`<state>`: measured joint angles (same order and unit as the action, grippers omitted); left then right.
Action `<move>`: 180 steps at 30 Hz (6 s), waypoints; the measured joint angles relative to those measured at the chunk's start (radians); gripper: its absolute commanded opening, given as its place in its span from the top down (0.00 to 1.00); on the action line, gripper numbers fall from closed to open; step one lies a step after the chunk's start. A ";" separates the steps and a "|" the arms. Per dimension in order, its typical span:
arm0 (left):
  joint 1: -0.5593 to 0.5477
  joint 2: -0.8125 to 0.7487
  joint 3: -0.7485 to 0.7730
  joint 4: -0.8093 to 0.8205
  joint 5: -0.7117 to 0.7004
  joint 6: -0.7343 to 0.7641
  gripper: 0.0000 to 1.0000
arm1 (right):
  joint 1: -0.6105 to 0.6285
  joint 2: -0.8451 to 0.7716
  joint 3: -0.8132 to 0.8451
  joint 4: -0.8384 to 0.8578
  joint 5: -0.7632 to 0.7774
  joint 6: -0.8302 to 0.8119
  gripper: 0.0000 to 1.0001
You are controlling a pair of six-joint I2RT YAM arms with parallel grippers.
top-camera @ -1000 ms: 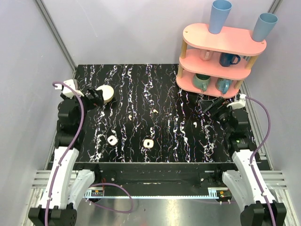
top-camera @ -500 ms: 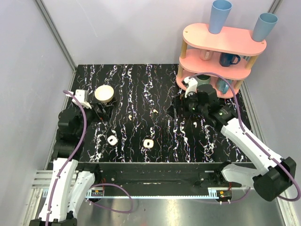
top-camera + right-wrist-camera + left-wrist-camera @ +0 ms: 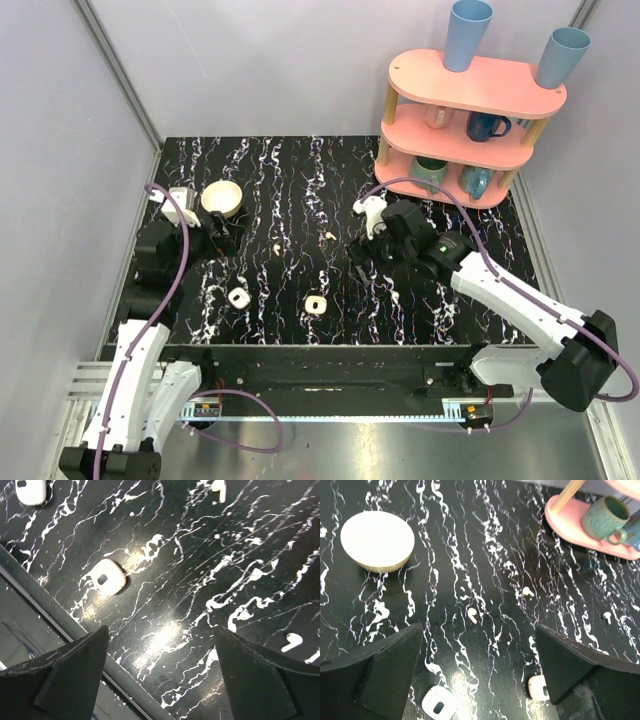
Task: Insert the wireless bluetooth earbuds into the charging case
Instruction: Pick up the charging case from the center of the board, then pass from the right arm to the left
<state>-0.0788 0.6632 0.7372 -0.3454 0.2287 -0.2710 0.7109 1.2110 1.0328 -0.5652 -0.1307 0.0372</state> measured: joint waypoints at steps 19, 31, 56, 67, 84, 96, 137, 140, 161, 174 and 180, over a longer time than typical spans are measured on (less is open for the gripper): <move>0.021 0.027 0.000 -0.057 -0.026 -0.011 0.01 | 0.256 0.219 -0.134 0.254 -0.029 -0.210 0.06; 0.032 0.004 0.000 -0.065 -0.050 -0.015 0.01 | 0.256 0.223 -0.294 0.606 -0.184 -0.454 0.14; 0.033 -0.002 0.000 -0.073 -0.090 -0.017 0.01 | 0.256 0.420 -0.296 0.795 -0.229 -0.459 0.33; 0.037 0.000 0.000 -0.073 -0.094 -0.018 0.01 | 0.256 0.425 -0.329 0.852 -0.216 -0.461 0.32; 0.041 0.007 0.000 -0.072 -0.094 -0.018 0.01 | 0.256 0.455 -0.332 0.851 -0.229 -0.491 0.36; 0.041 0.013 0.000 -0.072 -0.093 -0.018 0.01 | 0.256 0.463 -0.333 0.844 -0.230 -0.549 0.43; 0.019 0.059 -0.021 0.054 0.345 -0.049 0.01 | 0.264 0.280 -0.390 1.049 0.131 -0.670 0.73; -0.003 0.111 -0.026 0.080 0.423 -0.076 0.01 | 0.283 0.229 -0.390 1.073 0.148 -0.699 0.72; -0.127 0.224 -0.067 0.290 0.695 -0.226 0.07 | 0.355 0.079 -0.384 1.075 0.144 -0.748 0.71; -0.176 0.283 -0.085 0.341 0.669 -0.261 0.20 | 0.389 0.079 -0.369 1.097 0.140 -0.748 0.69; -0.226 0.330 -0.074 0.335 0.654 -0.256 0.21 | 0.390 0.079 -0.369 1.100 0.141 -0.748 0.69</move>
<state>-0.3046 0.9928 0.6636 -0.0105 0.8829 -0.5266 1.1007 1.2903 0.6640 0.5346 0.0105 -0.7113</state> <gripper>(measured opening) 0.800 0.534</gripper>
